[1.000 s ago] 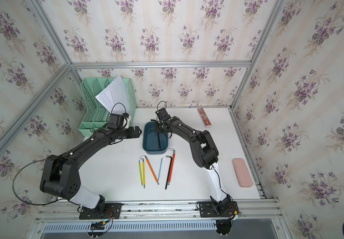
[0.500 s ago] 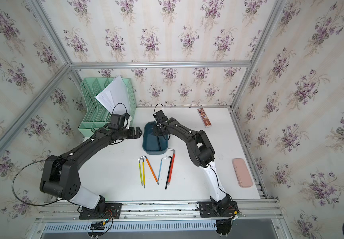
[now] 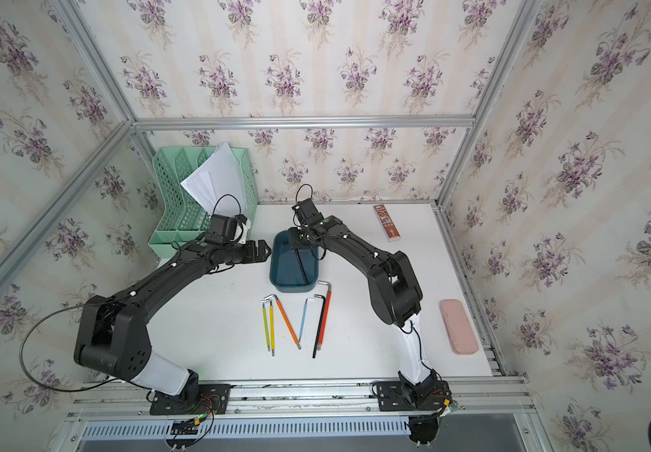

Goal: Put the hex key on the desktop into the storage box
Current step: Adjust the Allen key at the center of the board.

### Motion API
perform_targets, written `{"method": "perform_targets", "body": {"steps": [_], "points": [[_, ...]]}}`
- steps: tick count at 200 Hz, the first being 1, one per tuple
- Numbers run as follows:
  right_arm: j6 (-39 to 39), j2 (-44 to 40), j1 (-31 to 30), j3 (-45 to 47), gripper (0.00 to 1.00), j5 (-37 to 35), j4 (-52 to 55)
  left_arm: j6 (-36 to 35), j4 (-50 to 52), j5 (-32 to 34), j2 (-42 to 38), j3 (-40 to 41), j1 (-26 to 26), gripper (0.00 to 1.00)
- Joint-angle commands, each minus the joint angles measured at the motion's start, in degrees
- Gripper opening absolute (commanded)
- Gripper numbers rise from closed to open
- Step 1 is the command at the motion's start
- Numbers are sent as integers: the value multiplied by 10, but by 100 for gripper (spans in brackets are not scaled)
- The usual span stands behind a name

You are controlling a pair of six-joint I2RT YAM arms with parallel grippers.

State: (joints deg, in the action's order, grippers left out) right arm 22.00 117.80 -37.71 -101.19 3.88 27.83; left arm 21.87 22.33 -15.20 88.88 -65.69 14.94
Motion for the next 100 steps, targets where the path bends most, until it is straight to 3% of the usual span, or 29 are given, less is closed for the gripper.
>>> {"method": "perform_targets", "body": {"steps": [1,73,100], "points": [[3,-58,0,55,52,-41,-18,5,19,-22,-10,-8,-1,99],[36,-241,3,321,51,-109,-3,-14,95,-41,-42,-20,-1,99],[67,-269,3,409,50,-72,-26,-22,98,-50,-19,-34,-1,99]]}}
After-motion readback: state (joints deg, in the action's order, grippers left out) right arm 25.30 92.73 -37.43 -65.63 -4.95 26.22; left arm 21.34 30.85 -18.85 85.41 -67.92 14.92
